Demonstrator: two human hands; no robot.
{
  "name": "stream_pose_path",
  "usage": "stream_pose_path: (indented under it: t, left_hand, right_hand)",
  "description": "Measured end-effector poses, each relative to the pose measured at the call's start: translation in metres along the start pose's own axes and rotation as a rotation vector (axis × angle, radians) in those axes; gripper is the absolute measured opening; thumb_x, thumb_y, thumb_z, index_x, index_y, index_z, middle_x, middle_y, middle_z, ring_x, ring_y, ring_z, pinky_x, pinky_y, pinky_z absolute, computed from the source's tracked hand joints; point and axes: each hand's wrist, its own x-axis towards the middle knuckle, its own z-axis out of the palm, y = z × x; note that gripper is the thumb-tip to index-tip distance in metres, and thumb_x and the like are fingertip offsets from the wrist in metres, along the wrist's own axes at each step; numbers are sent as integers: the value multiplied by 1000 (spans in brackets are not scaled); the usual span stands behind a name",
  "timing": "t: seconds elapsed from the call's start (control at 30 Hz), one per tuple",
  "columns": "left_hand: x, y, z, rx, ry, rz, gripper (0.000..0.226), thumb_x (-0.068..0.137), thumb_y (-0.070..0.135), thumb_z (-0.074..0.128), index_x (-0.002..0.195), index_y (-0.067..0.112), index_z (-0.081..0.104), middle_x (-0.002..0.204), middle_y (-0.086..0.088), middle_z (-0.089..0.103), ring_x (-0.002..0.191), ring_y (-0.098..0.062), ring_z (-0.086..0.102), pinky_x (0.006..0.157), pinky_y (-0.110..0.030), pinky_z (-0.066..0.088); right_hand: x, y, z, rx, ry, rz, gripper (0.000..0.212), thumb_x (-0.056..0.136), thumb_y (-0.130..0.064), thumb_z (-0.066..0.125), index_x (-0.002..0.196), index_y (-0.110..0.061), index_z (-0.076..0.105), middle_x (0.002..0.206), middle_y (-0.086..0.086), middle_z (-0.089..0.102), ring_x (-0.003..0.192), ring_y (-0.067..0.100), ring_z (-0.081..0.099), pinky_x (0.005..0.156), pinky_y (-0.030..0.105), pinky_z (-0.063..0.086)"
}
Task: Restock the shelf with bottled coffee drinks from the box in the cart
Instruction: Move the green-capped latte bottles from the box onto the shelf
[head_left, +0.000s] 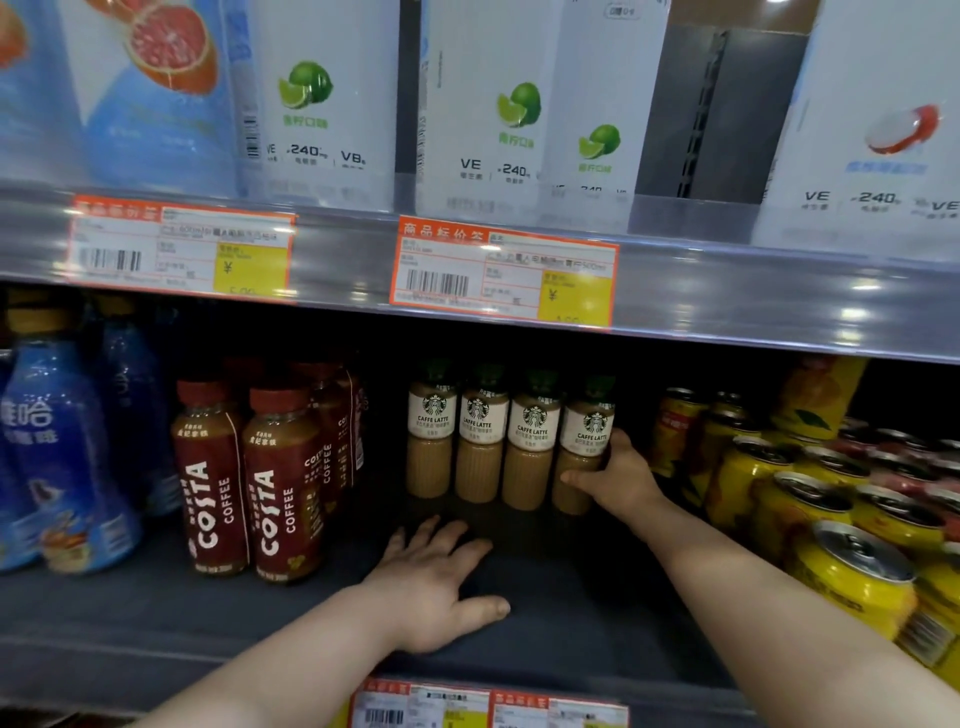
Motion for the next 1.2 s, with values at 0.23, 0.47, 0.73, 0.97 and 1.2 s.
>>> stream_pose_path:
  t: [0.23,0.47,0.73,0.97,1.2]
  left_hand:
    - [-1,1,-3,-22,31,-14,70,89,64,39,149,37,16,159,3,6,147,-22,0,118,-46,1]
    - [-4,10,-12,-5,30,-53,71,87,62,46,147,32,25,157,0,18,143,-24,18,116,-43,19]
    - [-50,12,-12,-23,359,-81,58,87,54,52,135,23,44,135,-3,47,123,-23,46,98,-36,44]
    - [-164,-47,5,-29,449,-280,54,87,54,50,132,23,45,128,0,47,123,-22,44,97,-34,41]
    - [-329,-129,50,-5,388,-640,56,86,55,50,131,24,43,131,-2,44,125,-25,44,98,-39,42]
  right_hand:
    - [-5,-1,-4,-18,-14,-17,76,71,-7,79,134,-3,36,130,15,53,120,29,52,93,32,44]
    - [-46,-6,-17,-316,19,-127,72,79,-26,70,139,-16,31,136,11,37,124,30,44,99,41,43]
    - [-107,-47,-2,-792,-267,-444,61,89,-47,53,142,-23,34,142,5,39,128,27,39,104,37,38]
    - [-172,-101,71,-753,-381,-625,59,89,-49,51,141,-29,35,139,2,44,126,28,42,102,39,37]
    - [-282,-165,172,-696,-578,-827,59,89,-50,51,141,-27,35,141,1,42,130,26,40,104,38,37]
